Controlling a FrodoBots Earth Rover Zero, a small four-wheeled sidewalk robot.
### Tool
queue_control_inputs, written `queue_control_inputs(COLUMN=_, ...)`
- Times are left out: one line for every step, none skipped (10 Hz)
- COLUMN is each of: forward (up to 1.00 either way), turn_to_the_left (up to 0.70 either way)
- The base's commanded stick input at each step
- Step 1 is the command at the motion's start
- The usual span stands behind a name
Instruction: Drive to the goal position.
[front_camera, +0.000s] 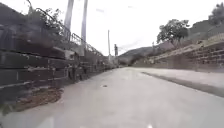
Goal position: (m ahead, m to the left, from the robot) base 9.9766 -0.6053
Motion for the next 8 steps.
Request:
queue_control_inputs(forward=1.0, turn_to_the_left=0.0)
queue_control_inputs(forward=1.0, turn_to_the_left=0.0)
queue_control_inputs(forward=1.0, turn_to_the_left=-0.34)
queue_control_inputs(forward=1.0, turn_to_the_left=-0.18)
queue_control_inputs(forward=1.0, turn_to_the_left=-0.02)
queue_control_inputs(forward=1.0, turn_to_the_left=0.0)
queue_control_inputs(forward=1.0, turn_to_the_left=0.0)
queue_control_inputs(forward=1.0, turn_to_the_left=0.0)
